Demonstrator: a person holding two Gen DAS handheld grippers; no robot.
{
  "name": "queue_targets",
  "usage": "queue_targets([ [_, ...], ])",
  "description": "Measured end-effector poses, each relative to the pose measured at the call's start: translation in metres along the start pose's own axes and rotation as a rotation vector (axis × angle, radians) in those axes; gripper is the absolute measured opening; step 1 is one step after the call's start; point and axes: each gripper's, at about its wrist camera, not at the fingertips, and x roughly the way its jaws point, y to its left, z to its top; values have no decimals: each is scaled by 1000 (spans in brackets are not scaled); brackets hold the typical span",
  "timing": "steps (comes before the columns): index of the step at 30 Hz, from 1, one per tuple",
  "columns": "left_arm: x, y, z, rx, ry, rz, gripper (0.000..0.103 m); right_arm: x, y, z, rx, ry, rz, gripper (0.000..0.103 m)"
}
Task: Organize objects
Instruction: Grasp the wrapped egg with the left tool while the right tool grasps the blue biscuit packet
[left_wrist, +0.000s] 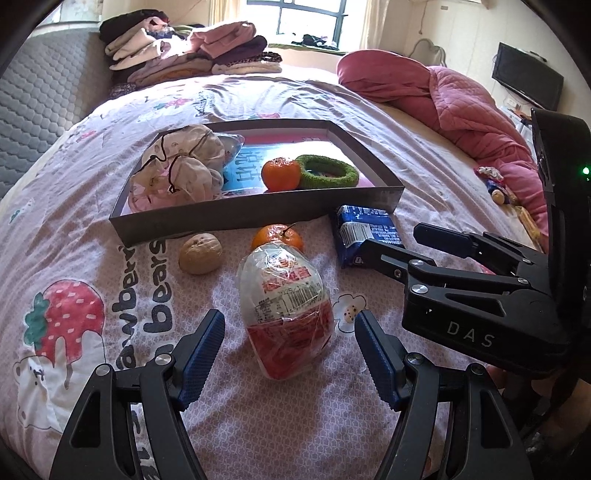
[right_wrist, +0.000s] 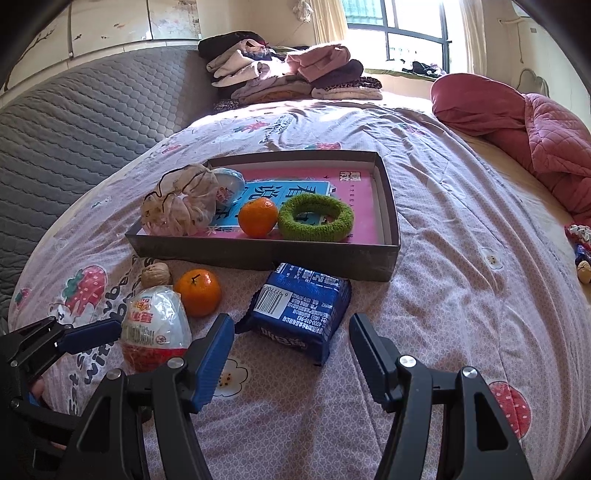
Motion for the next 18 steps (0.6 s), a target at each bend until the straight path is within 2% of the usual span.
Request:
queue_targets([
  [18,15,7,4,-18,3,28,74,26,-3,8,51,36,-14,64],
])
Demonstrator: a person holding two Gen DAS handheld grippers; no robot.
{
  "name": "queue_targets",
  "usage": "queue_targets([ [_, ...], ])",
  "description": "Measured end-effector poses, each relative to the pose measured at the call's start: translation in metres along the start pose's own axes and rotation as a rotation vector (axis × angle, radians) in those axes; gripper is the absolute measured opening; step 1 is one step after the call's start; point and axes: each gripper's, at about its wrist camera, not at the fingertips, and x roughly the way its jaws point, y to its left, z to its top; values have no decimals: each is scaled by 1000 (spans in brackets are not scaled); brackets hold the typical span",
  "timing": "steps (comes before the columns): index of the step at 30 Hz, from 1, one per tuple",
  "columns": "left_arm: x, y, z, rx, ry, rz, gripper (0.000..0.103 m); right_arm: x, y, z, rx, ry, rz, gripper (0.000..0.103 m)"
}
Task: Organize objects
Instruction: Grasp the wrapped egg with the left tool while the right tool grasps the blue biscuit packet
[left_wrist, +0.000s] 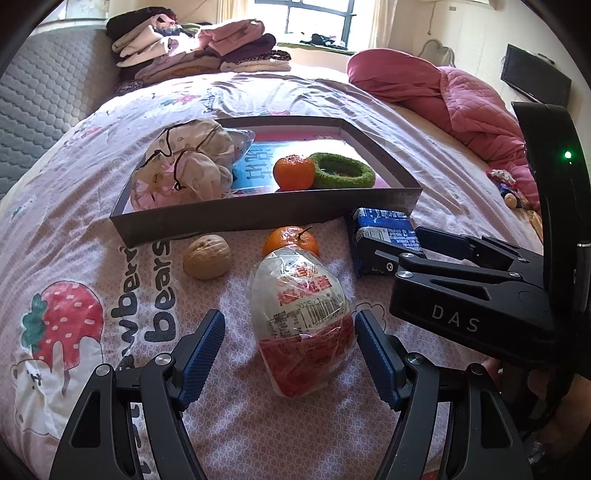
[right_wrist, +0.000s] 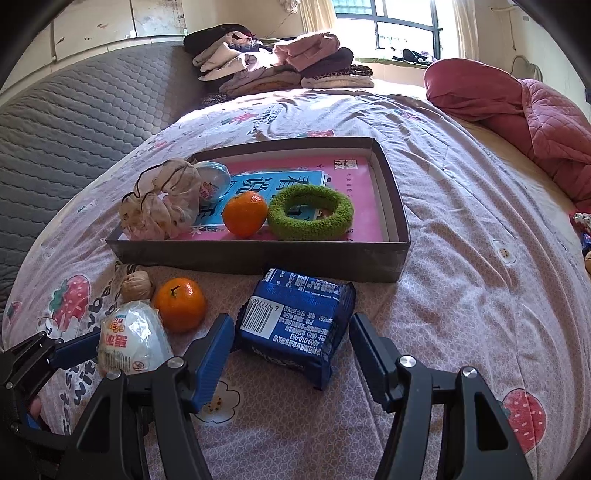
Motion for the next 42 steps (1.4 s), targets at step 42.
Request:
queue_targets([
  [42,22,18,5,-31,-21,-16,58,14,-5,1,84,1,71,51],
])
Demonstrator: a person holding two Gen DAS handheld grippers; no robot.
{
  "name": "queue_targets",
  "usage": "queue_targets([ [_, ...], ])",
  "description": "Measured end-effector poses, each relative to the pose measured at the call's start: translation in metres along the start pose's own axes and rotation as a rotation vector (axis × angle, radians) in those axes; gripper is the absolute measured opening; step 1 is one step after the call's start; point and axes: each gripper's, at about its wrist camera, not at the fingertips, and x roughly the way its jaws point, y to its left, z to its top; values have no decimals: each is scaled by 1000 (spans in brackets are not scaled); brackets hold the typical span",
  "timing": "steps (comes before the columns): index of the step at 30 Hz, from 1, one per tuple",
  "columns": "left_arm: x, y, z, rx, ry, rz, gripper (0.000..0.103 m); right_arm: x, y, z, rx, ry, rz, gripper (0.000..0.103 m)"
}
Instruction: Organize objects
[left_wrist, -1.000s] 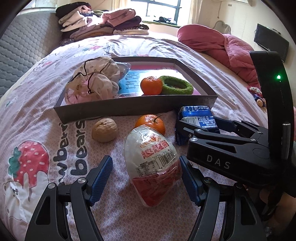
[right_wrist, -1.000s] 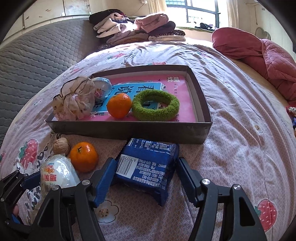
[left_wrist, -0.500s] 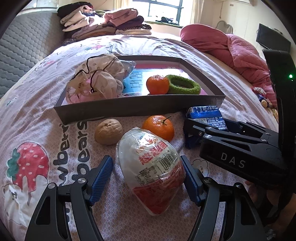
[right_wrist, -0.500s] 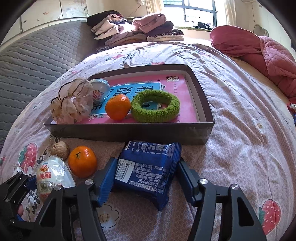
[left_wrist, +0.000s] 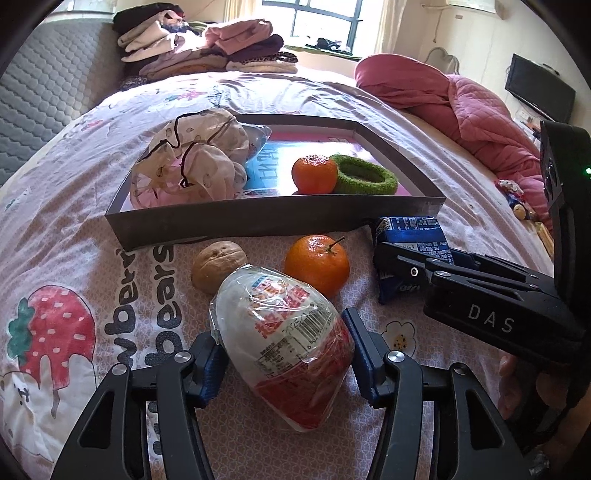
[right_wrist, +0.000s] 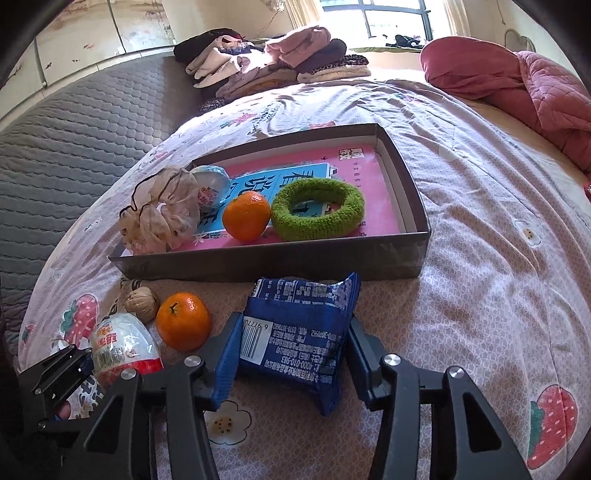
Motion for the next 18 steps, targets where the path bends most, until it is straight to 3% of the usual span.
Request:
queue_targets([
  [18,-17,-4,3,23,-44,-10,58,-15,1,-1,-25,-37,-11,50],
])
